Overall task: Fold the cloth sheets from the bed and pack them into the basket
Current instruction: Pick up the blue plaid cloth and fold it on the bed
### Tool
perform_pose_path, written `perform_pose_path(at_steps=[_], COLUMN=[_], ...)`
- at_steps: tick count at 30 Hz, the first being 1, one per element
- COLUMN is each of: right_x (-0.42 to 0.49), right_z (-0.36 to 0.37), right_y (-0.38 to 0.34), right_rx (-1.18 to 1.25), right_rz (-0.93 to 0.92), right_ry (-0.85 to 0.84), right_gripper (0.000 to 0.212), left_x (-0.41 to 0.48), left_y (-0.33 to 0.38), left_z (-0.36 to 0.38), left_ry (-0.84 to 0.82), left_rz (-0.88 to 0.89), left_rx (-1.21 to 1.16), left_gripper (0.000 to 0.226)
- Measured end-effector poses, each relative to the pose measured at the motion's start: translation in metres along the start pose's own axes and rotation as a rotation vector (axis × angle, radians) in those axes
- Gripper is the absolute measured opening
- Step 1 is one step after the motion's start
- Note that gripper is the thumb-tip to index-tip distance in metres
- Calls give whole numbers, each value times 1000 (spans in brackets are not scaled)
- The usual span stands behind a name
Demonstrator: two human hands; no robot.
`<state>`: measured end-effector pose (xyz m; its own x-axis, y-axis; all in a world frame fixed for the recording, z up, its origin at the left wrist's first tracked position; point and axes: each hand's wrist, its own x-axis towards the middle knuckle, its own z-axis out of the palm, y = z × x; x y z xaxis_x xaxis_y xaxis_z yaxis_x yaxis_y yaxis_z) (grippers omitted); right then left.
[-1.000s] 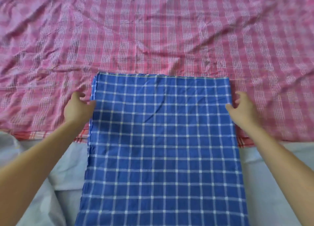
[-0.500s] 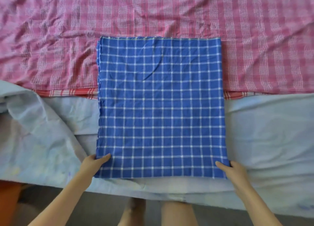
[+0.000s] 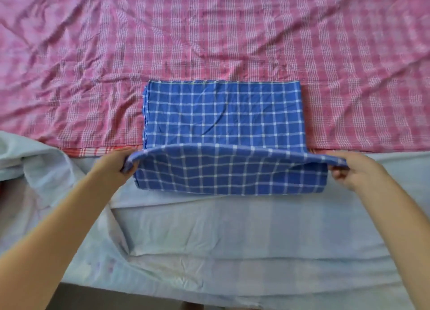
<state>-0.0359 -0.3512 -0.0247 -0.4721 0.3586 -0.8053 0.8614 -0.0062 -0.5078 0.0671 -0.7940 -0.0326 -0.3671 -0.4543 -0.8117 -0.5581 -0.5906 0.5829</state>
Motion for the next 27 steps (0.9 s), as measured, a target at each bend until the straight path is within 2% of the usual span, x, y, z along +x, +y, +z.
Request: perform_pose_path(at_steps=[3,4,8,10,13,16,18,20,22,24,27], right_x=[16,22,53,68,98,116,127,130,125,113,98], right_z=[26,33,66,81,106,121,117,100,82,72,66], right_y=[-48,-61,-110,-127,-142,-133,-110,-73,-34,-4,15], right_rx=[118,147,240,256,266,193,-50,-457,-677,-616,-421], right_rz=[24,22,-34,-57,-82,-110,-247,-462,-523,-471,-431], right_ry=[-40,-37,-39,-36,-41,-53,119,346,376,237,39], right_gripper=[25,25,27,25,16,14,10,18,30,34,21], left_x=[40,48,93,120,132,122,119,115,106,103,101], left_y=[36,45,77,88,93,73,52,29,1,-22,-37], left_z=[23,32,70,78,105,126,118,94,70,53,44], left_ry=[172,199,175,209,140,143,233,434,491,426,368], left_rz=[-238,-279,-222,-185,-29,225,395,475,460,367,249], left_rx=[-475,-540,-612,-602,-424,10,250,661,834,833,757], left_gripper=[10,8,11,24,37,48,45,43,48,56,59])
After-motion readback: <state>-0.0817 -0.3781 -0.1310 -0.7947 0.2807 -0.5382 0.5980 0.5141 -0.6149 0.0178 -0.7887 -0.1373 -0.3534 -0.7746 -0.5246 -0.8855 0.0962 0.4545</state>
